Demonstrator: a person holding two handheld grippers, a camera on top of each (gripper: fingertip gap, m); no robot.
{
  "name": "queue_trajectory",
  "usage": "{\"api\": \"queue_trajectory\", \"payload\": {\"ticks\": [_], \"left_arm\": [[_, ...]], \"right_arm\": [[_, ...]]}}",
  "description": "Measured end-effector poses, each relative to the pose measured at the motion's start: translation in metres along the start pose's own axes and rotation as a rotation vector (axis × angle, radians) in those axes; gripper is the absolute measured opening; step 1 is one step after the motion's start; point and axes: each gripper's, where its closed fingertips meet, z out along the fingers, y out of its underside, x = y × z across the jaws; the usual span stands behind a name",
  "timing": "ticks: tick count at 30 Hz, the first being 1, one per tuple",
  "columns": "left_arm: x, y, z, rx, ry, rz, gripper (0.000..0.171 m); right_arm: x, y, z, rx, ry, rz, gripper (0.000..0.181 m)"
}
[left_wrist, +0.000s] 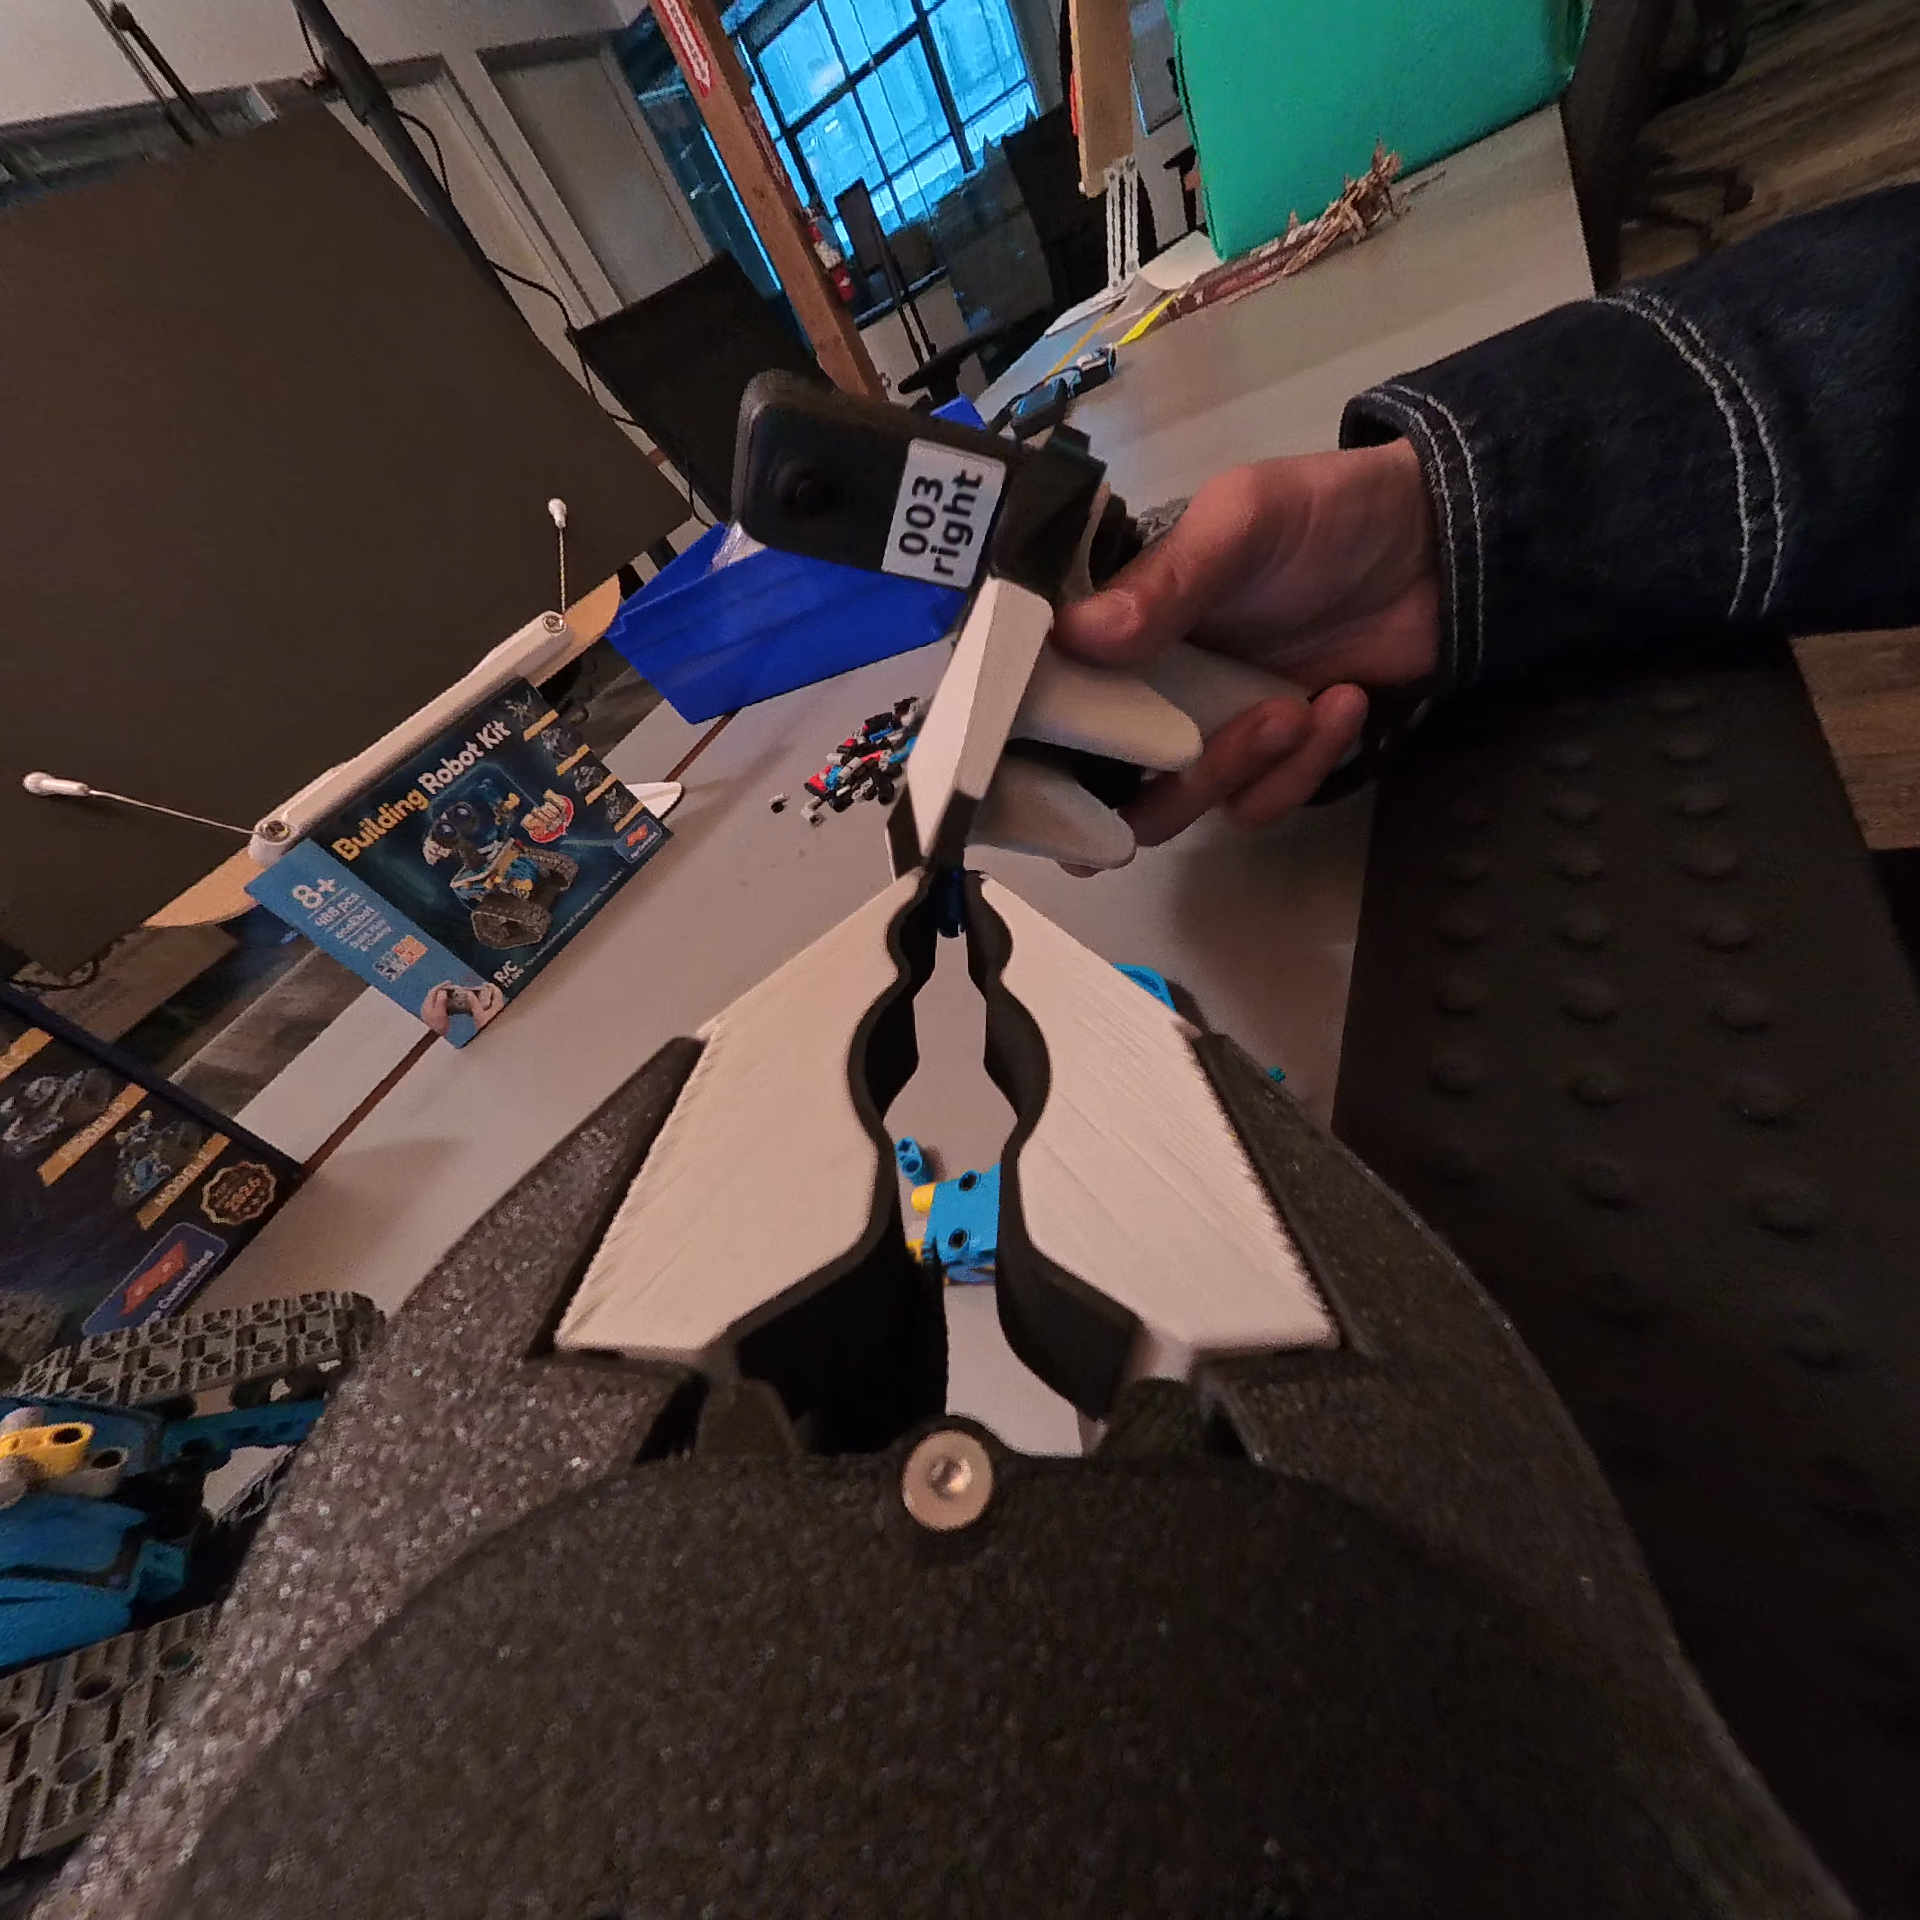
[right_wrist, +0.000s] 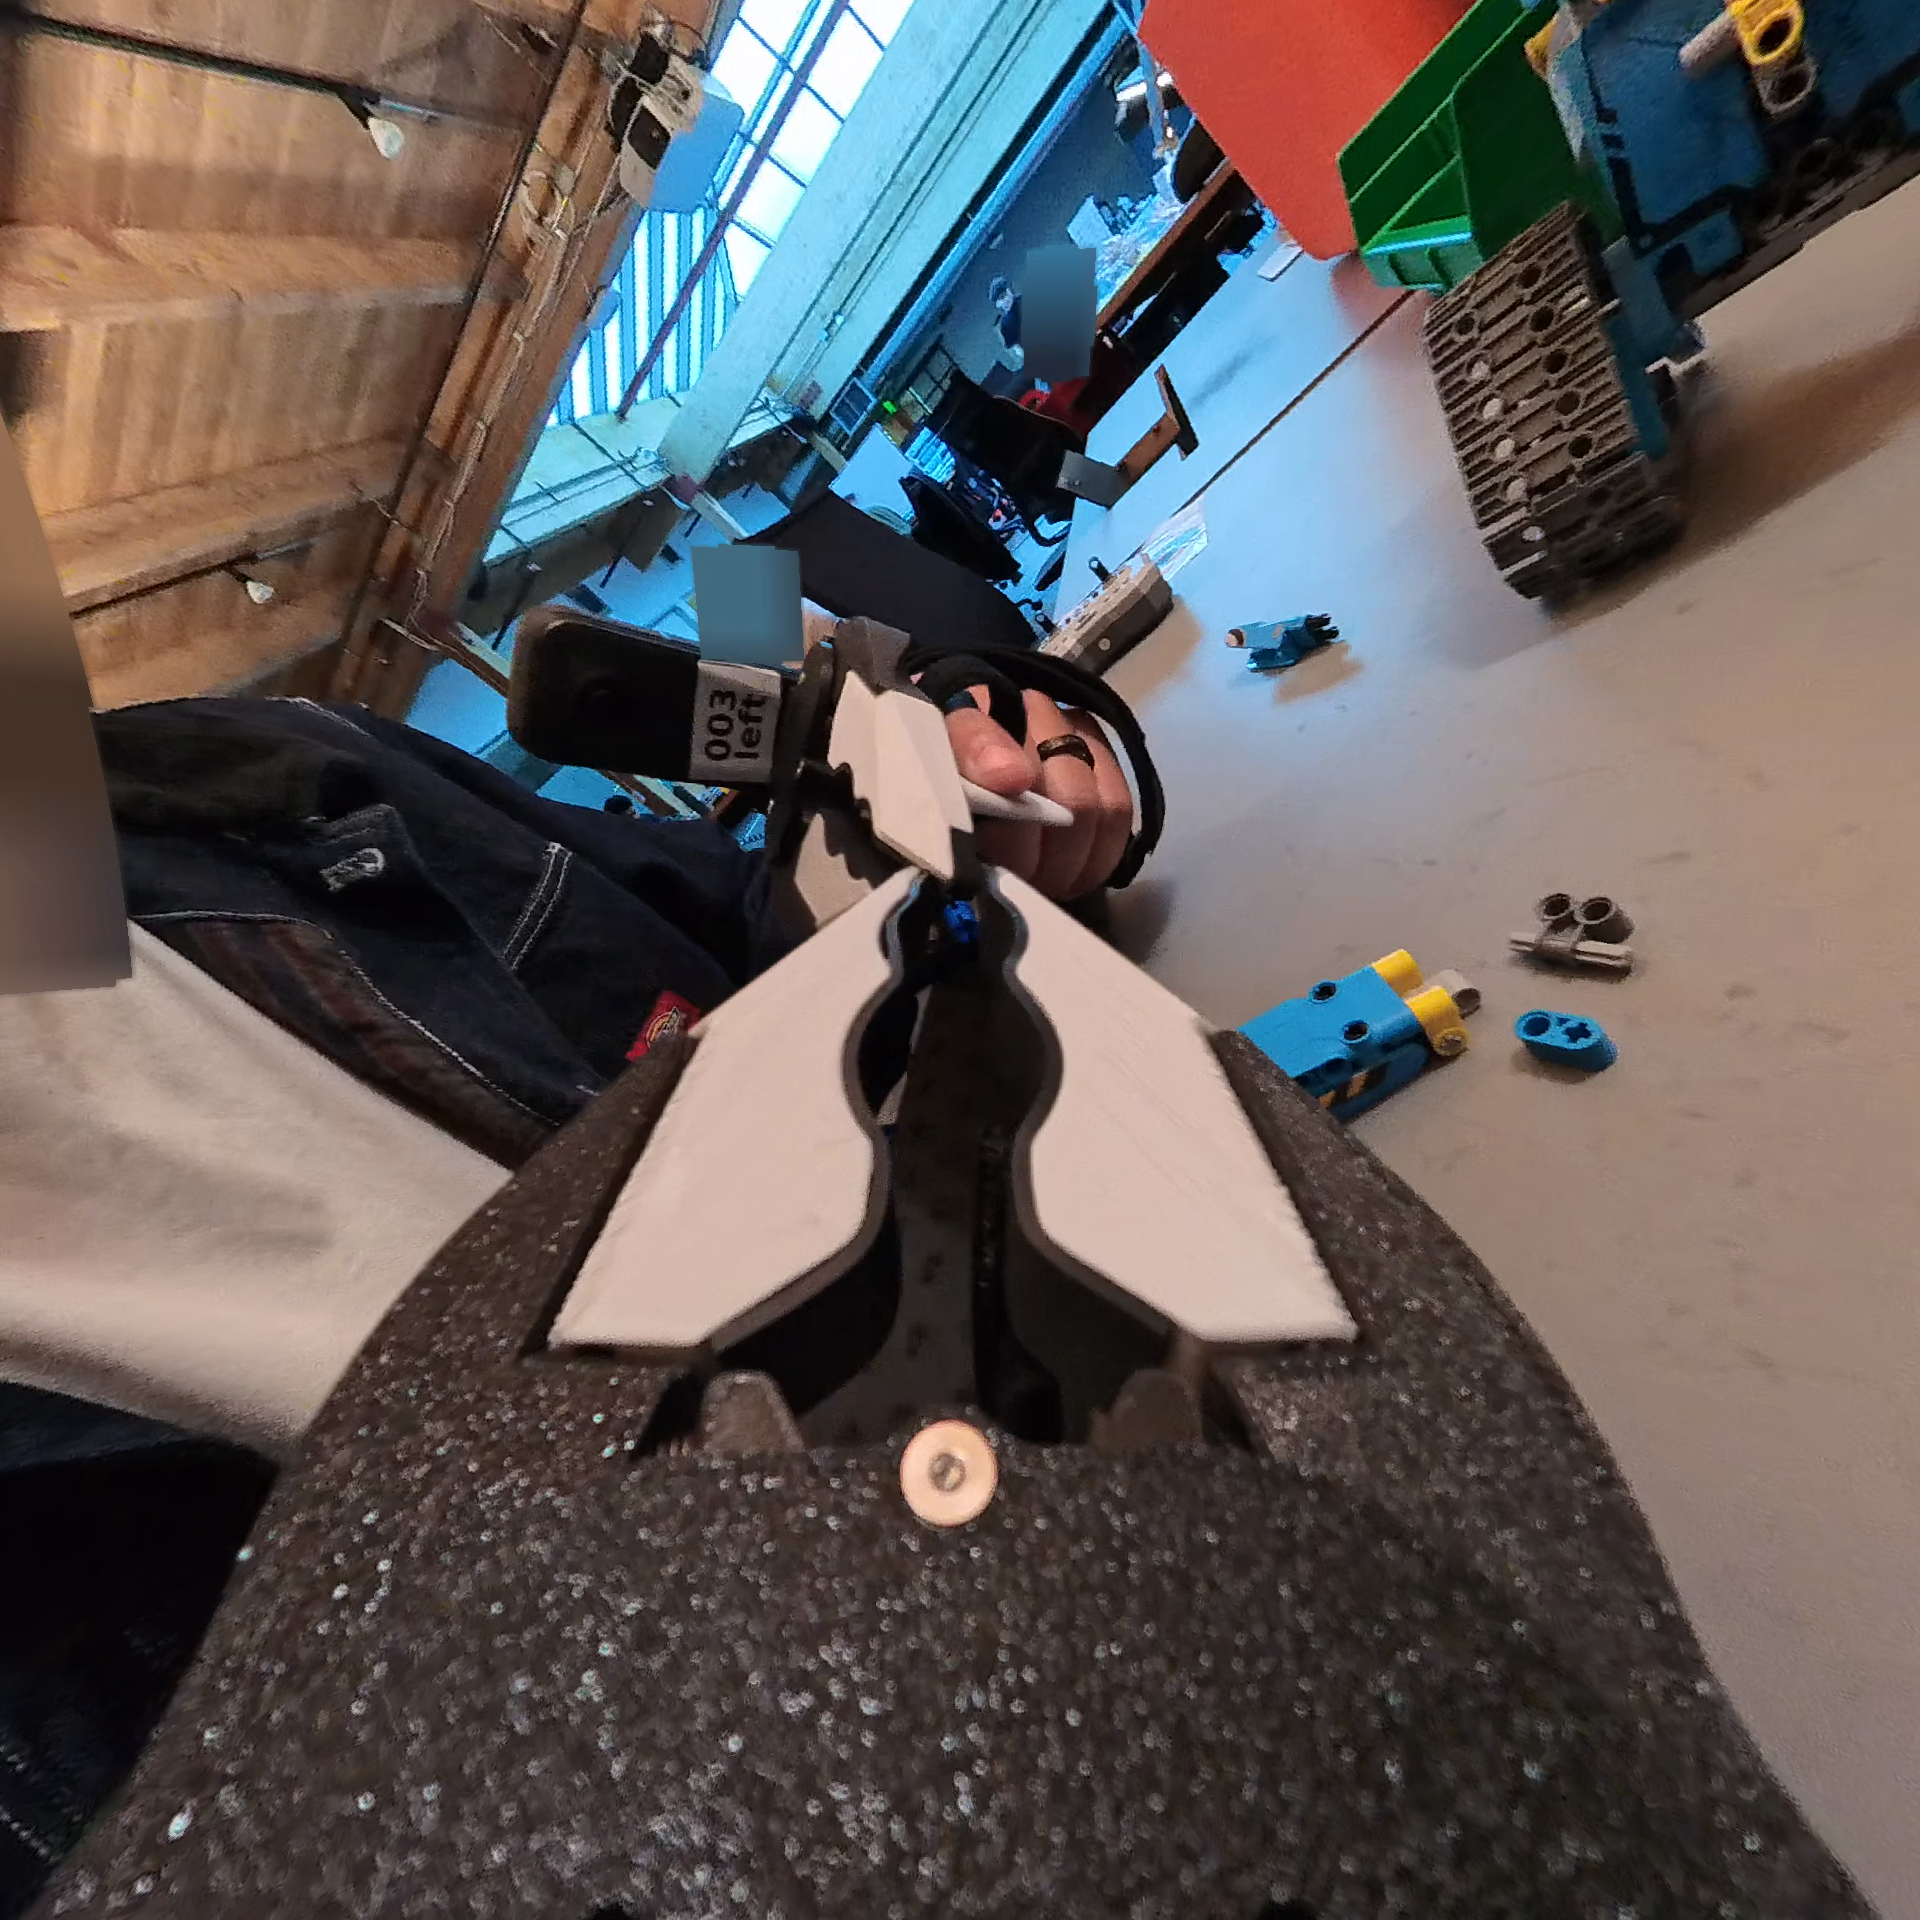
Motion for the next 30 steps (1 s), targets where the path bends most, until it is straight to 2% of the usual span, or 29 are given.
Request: {"api": "queue_trajectory", "payload": {"ticks": [3, 6, 10, 13, 15, 17, 18, 19, 21, 22, 23, 24, 26, 30], "left_arm": [[-0.003, 0.005, 0.002, -0.028, -0.018, 0.016, 0.004], [-0.002, 0.004, 0.002, -0.020, -0.010, 0.000, 0.004], [-0.002, 0.007, 0.003, -0.037, -0.018, 0.017, 0.004], [-0.004, 0.011, 0.004, -0.061, -0.032, -0.009, 0.004], [-0.009, 0.018, 0.002, -0.099, -0.044, -0.053, 0.006], [-0.018, 0.032, 0.000, -0.153, -0.053, -0.142, 0.011], [-0.024, 0.043, 0.001, -0.193, -0.062, -0.216, 0.014], [-0.028, 0.058, 0.003, -0.251, -0.060, -0.307, 0.016], [-0.029, 0.090, 0.008, -0.399, -0.025, -0.470, 0.031], [-0.031, 0.101, 0.011, -0.457, -0.021, -0.517, 0.031], [-0.030, 0.108, 0.013, -0.494, -0.007, -0.541, 0.031], [-0.029, 0.113, 0.015, -0.520, 0.007, -0.547, 0.031], [-0.030, 0.115, 0.018, -0.532, 0.007, -0.539, 0.032], [-0.037, 0.119, 0.019, -0.537, -0.015, -0.576, 0.029]], "right_arm": [[0.001, 0.001, 0.001, -0.003, -0.009, 0.028, 0.021], [0.002, 0.004, 0.001, -0.014, -0.007, 0.037, 0.011], [0.005, 0.005, 0.000, -0.018, -0.002, 0.061, 0.008], [0.011, 0.004, -0.004, -0.026, 0.050, 0.021, 0.004], [0.019, -0.009, -0.021, 0.041, 0.113, 0.012, 0.003], [0.037, -0.028, -0.056, 0.125, 0.246, 0.004, 0.003], [0.054, -0.039, -0.086, 0.163, 0.394, -0.024, 0.003], [0.075, -0.048, -0.126, 0.192, 0.596, -0.056, 0.003], [0.115, -0.058, -0.233, 0.184, 1.121, -0.151, 0.003], [0.123, -0.058, -0.277, 0.151, 1.305, -0.185, 0.003], [0.129, -0.053, -0.306, 0.096, 1.418, -0.168, 0.004], [0.133, -0.049, -0.324, 0.056, 1.485, -0.156, 0.003], [0.141, -0.040, -0.337, 0.018, 1.528, -0.138, 0.003], [0.148, -0.032, -0.328, -0.004, 1.488, -0.111, 0.004]]}}
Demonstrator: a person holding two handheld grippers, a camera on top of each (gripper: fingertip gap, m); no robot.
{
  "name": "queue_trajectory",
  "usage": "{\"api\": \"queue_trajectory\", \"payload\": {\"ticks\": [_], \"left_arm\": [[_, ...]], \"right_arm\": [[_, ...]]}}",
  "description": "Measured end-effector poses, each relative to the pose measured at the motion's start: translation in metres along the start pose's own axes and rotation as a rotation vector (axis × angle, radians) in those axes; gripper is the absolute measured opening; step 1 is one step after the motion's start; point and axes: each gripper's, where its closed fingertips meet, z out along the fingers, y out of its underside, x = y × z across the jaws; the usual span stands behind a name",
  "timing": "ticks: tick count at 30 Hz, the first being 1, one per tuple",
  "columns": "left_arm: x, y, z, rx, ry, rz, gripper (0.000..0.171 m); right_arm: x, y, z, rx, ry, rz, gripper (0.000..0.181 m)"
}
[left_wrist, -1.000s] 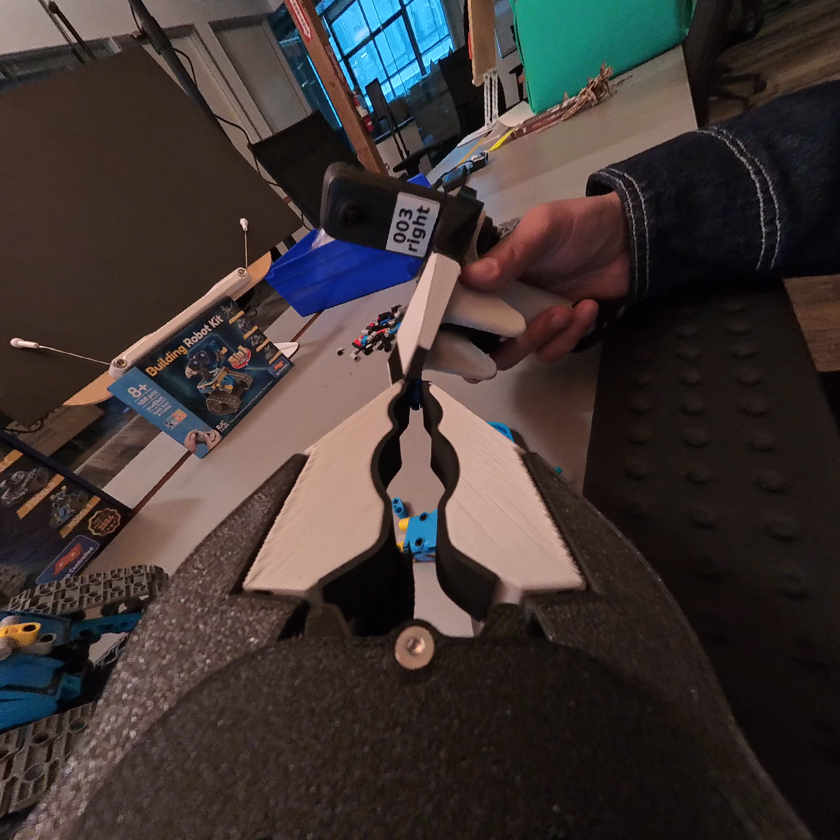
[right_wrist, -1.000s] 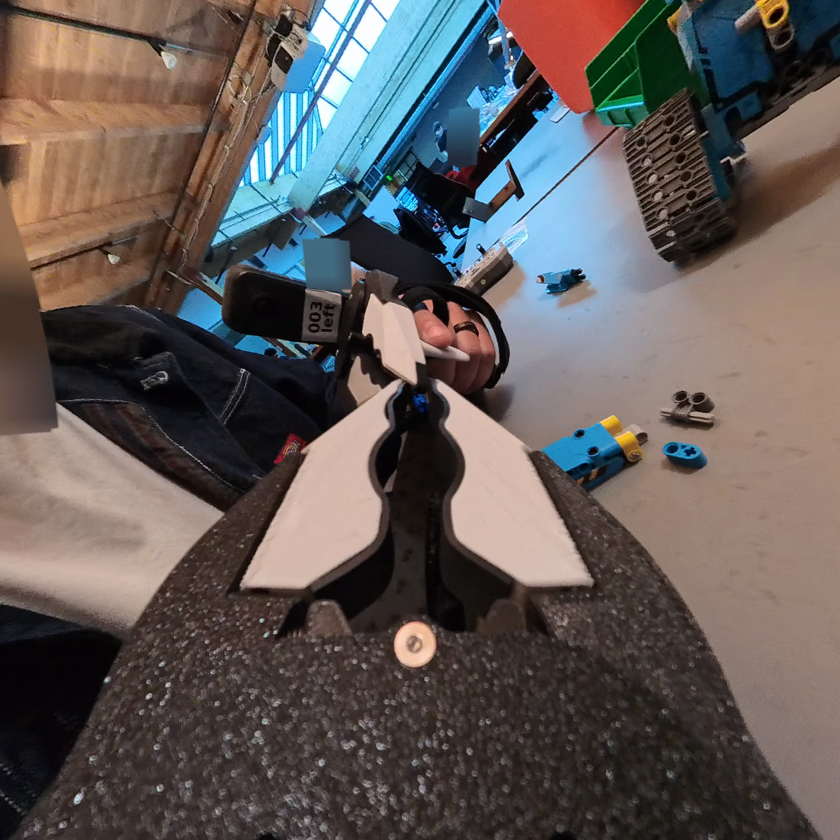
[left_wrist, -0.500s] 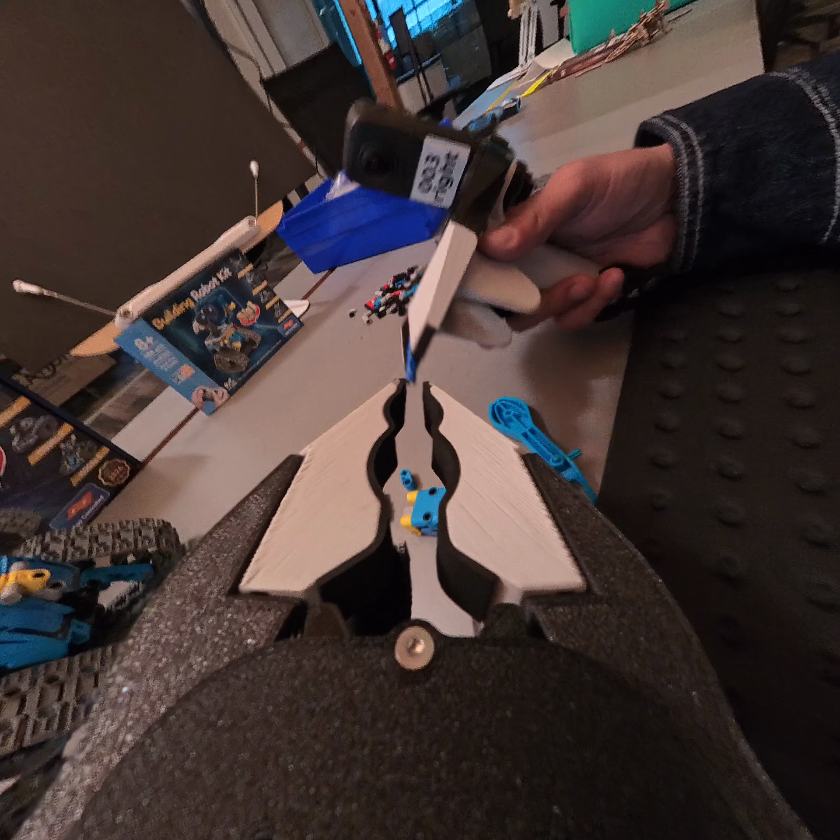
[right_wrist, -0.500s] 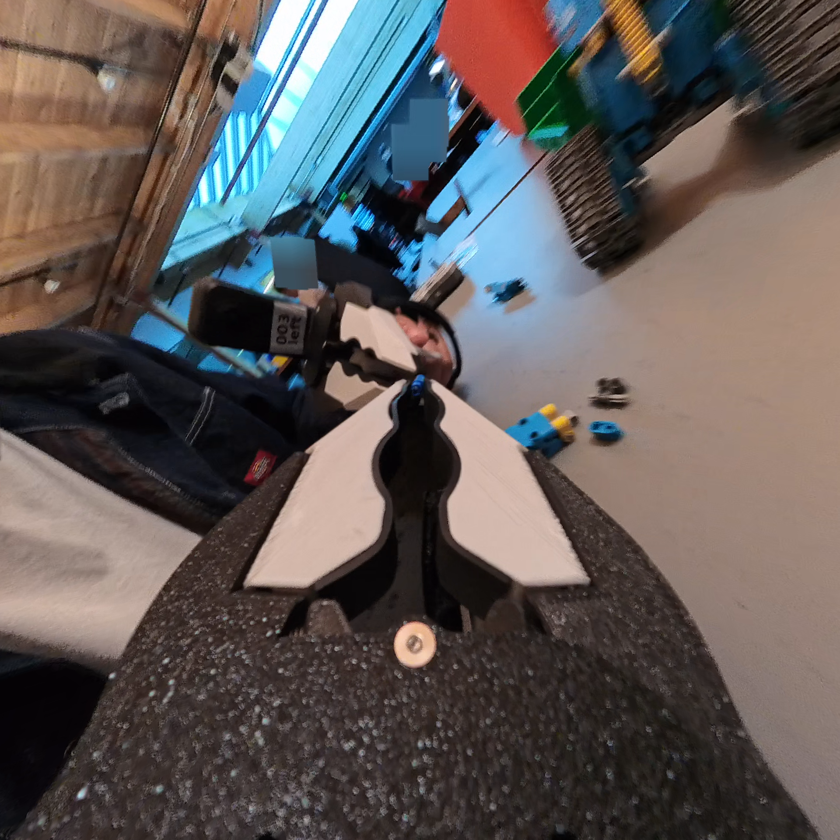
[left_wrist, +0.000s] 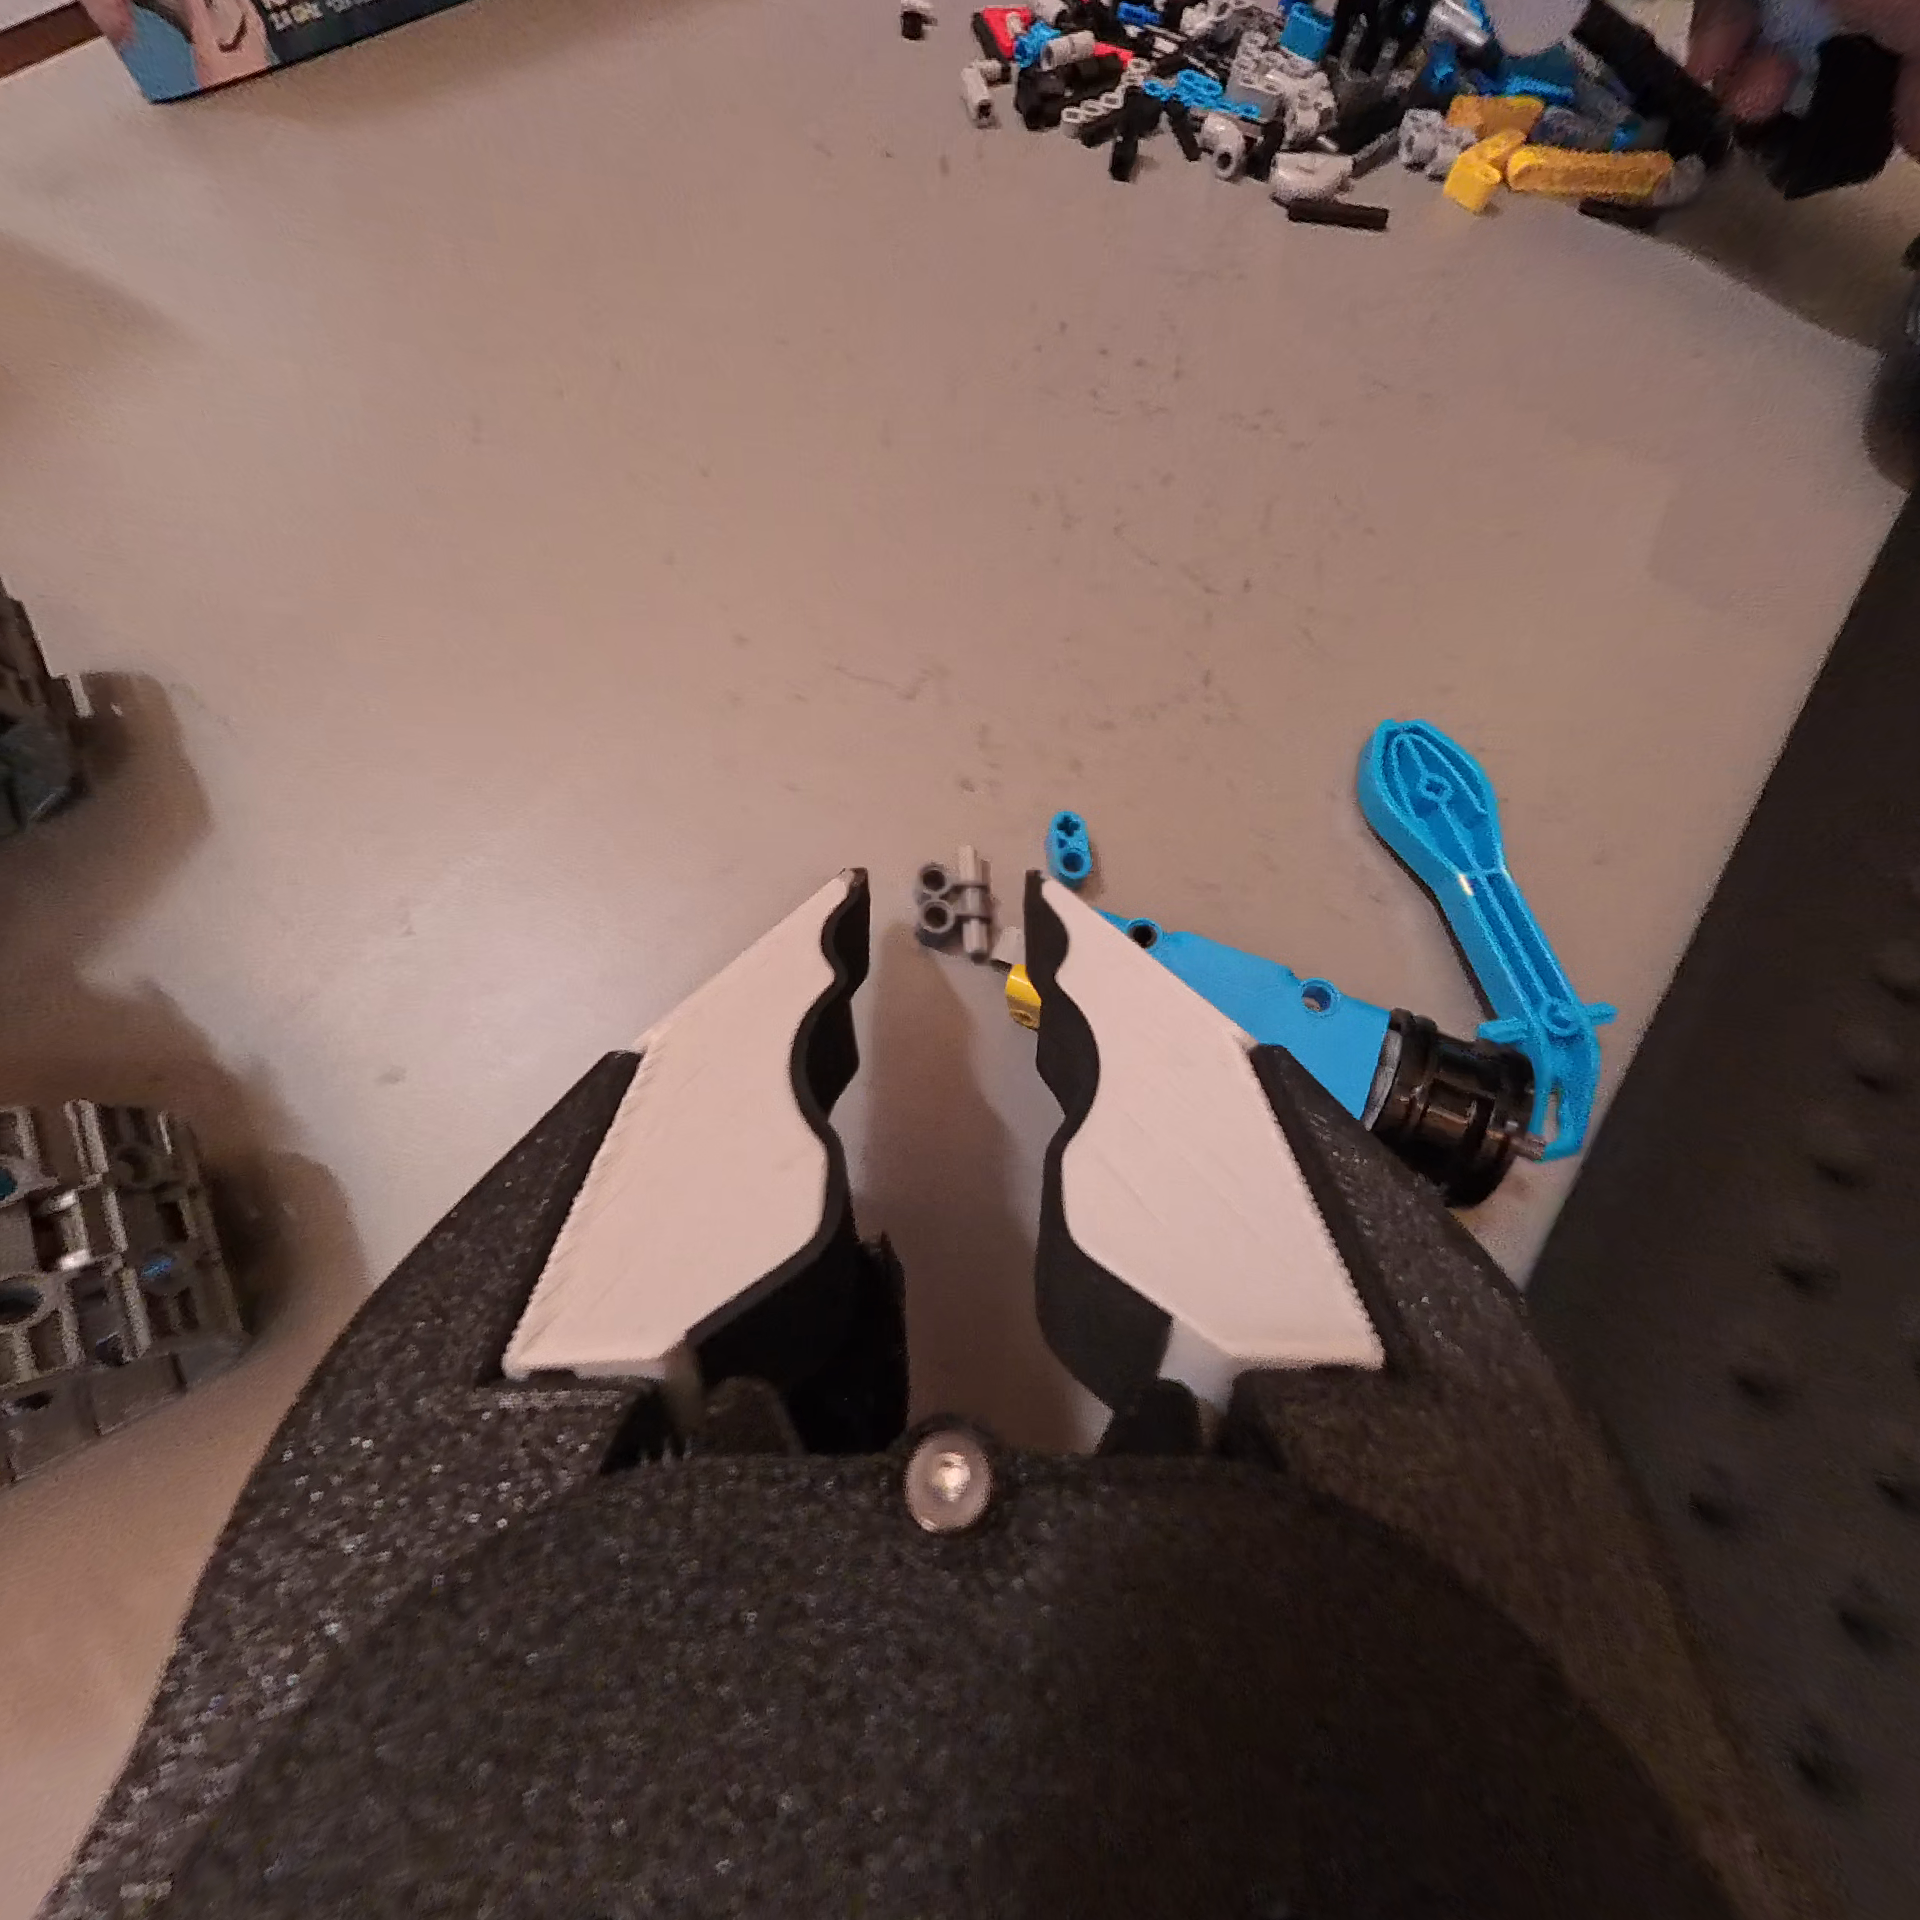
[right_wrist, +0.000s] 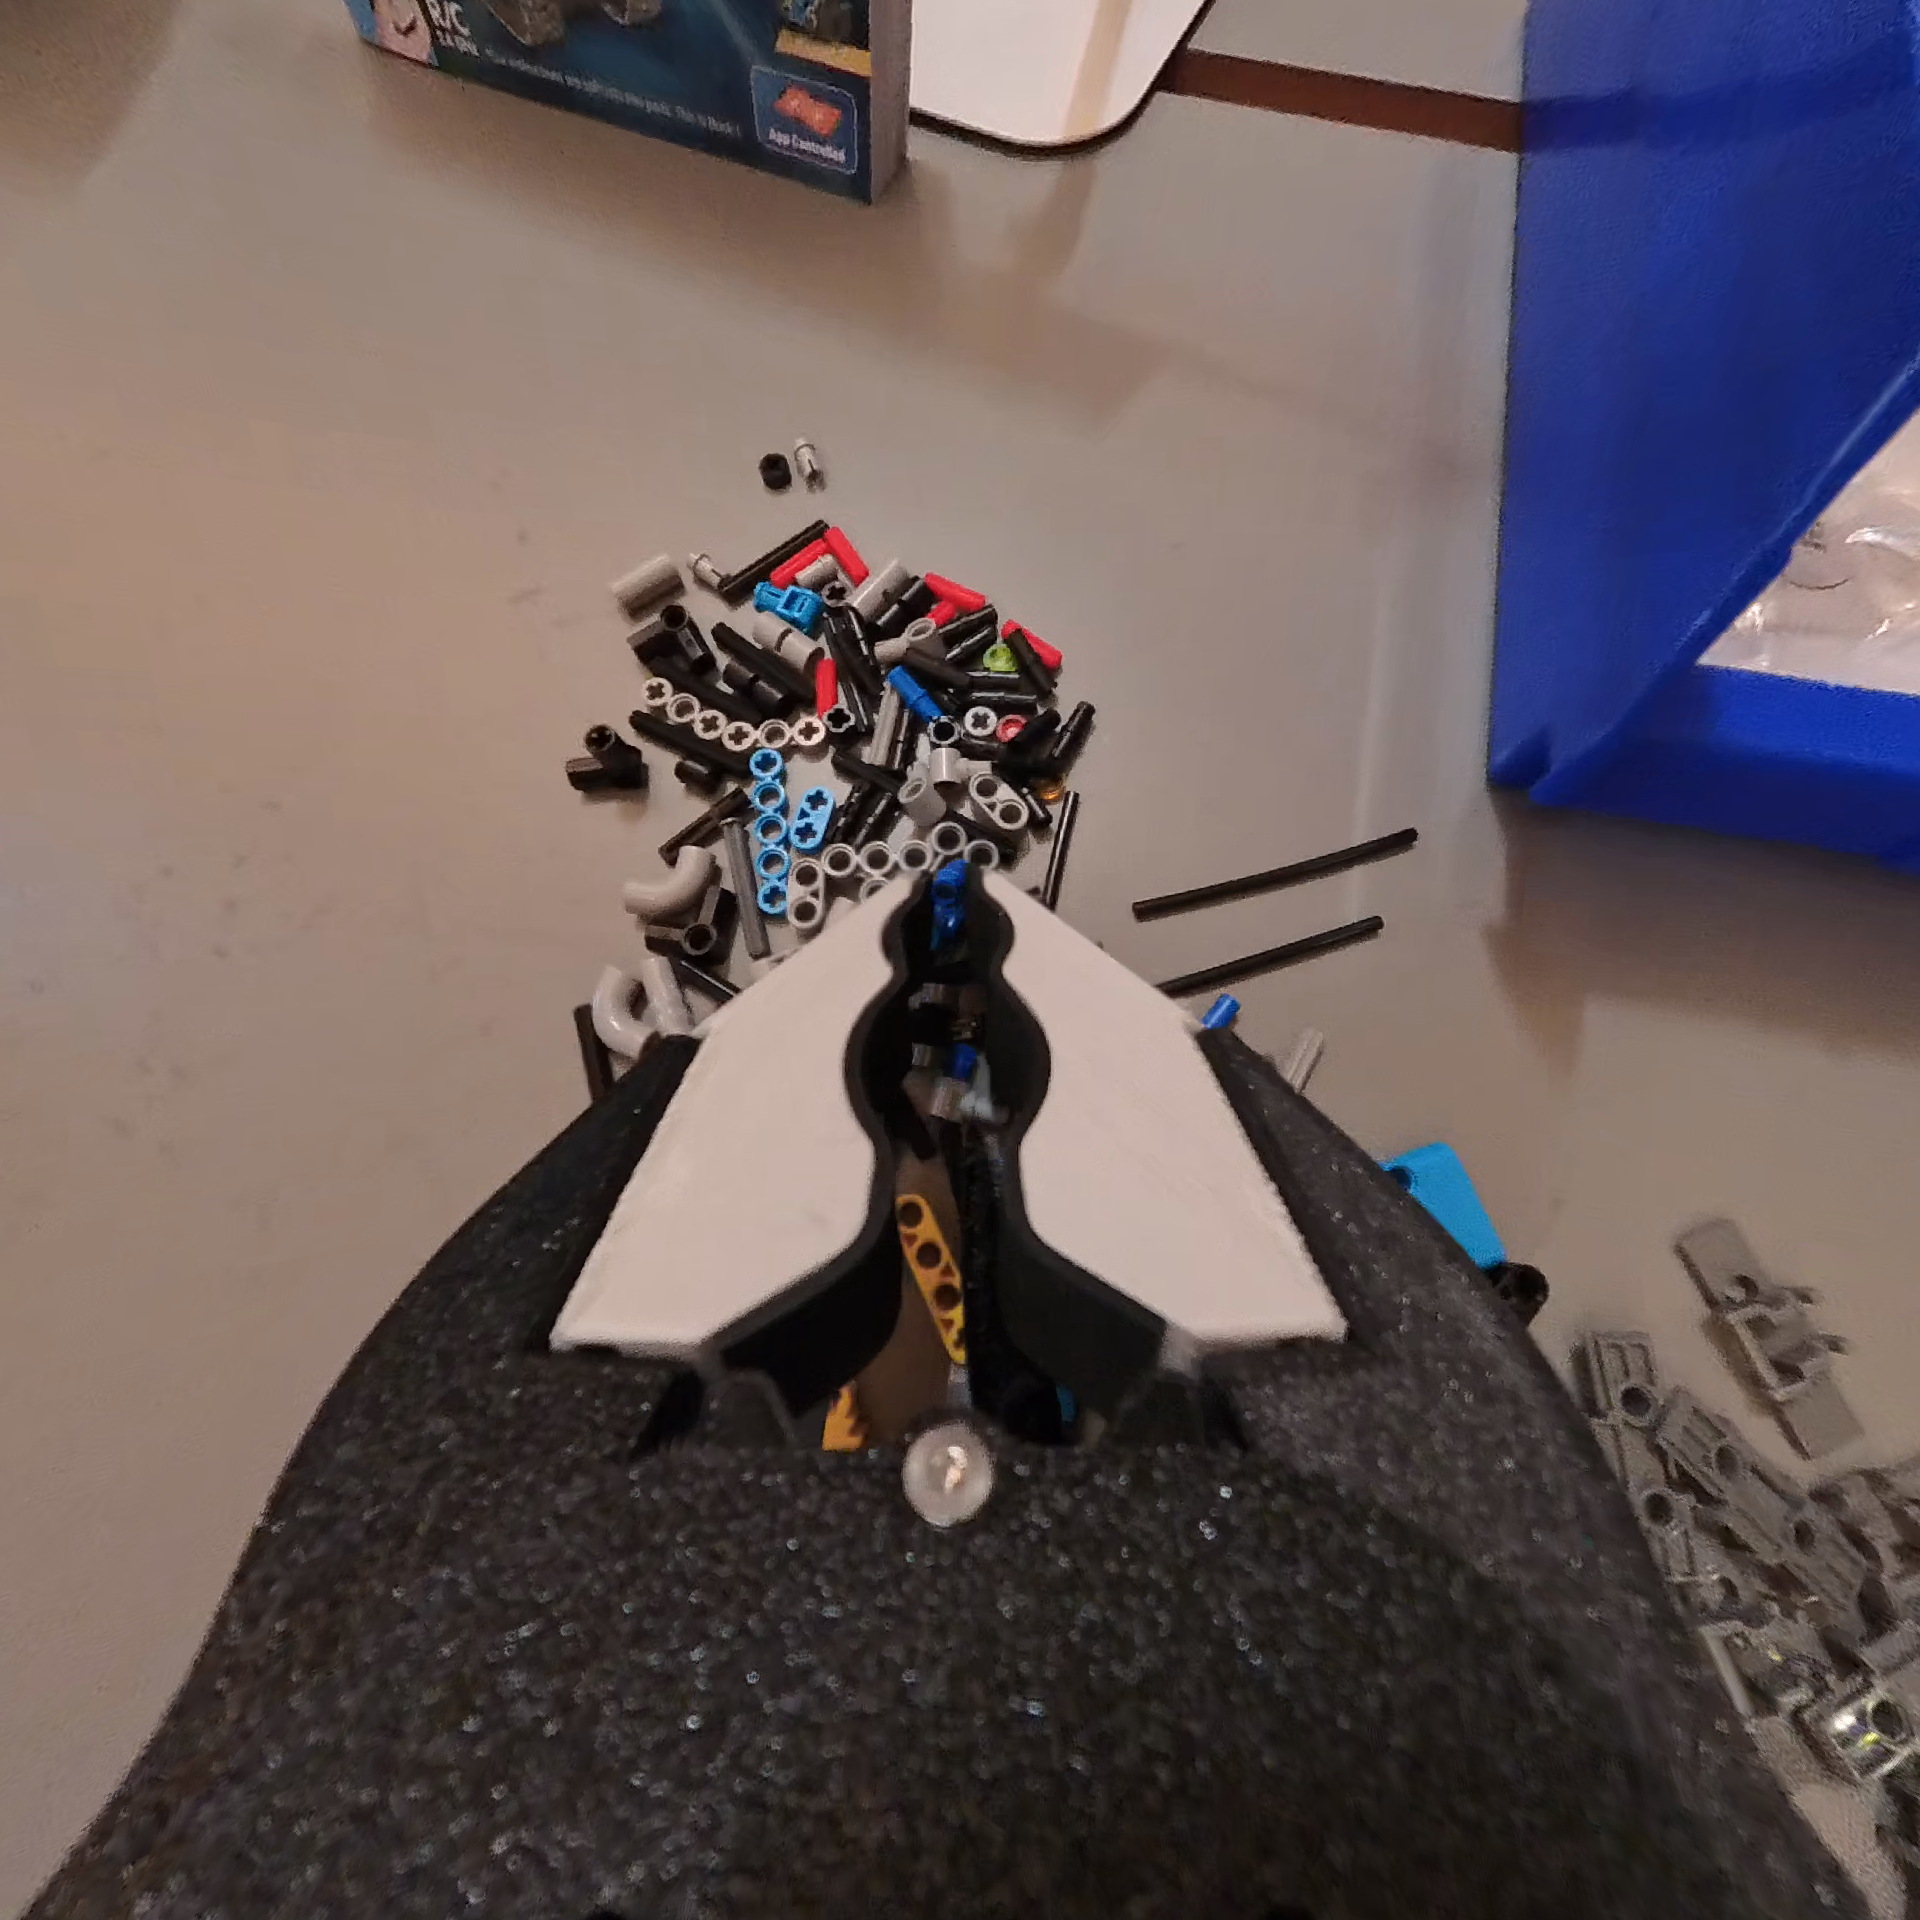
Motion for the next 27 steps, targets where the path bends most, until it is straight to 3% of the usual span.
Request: {"api": "queue_trajectory", "payload": {"ticks": [3, 6, 9, 12, 15, 19, 21, 23, 27], "left_arm": [[-0.002, -0.002, 0.004, -0.009, 0.014, -0.011, 0.026], [-0.009, -0.006, 0.006, -0.012, -0.005, 0.009, 0.025], [-0.010, -0.011, 0.000, 0.005, 0.053, -0.003, 0.026], [-0.010, -0.010, -0.001, -0.032, 0.116, 0.077, 0.026], [-0.012, -0.013, 0.001, -0.049, 0.141, 0.143, 0.026], [0.014, -0.015, -0.011, -0.019, 0.297, 0.110, 0.028], [0.036, -0.018, -0.020, 0.009, 0.330, 0.187, 0.031], [0.040, -0.023, -0.016, 0.002, 0.254, 0.263, 0.031], [0.032, -0.014, 0.009, -0.142, 0.186, 0.258, 0.022]], "right_arm": [[-0.003, -0.008, -0.004, 0.050, 0.019, -0.026, 0.016], [-0.027, -0.024, -0.014, 0.163, -0.030, -0.056, 0.024], [-0.085, -0.041, -0.026, 0.290, -0.205, -0.157, 0.025], [-0.146, -0.042, -0.031, 0.316, -0.386, -0.254, 0.026], [-0.201, -0.029, -0.036, 0.269, -0.595, -0.288, 0.023], [-0.270, 0.023, -0.060, 0.087, -0.964, -0.442, 0.033], [-0.282, 0.042, -0.062, 0.051, -0.985, -0.562, 0.033], [-0.286, 0.050, -0.061, 0.025, -0.986, -0.611, 0.032], [-0.283, 0.051, -0.054, -0.008, -0.969, -0.584, 0.031]]}}
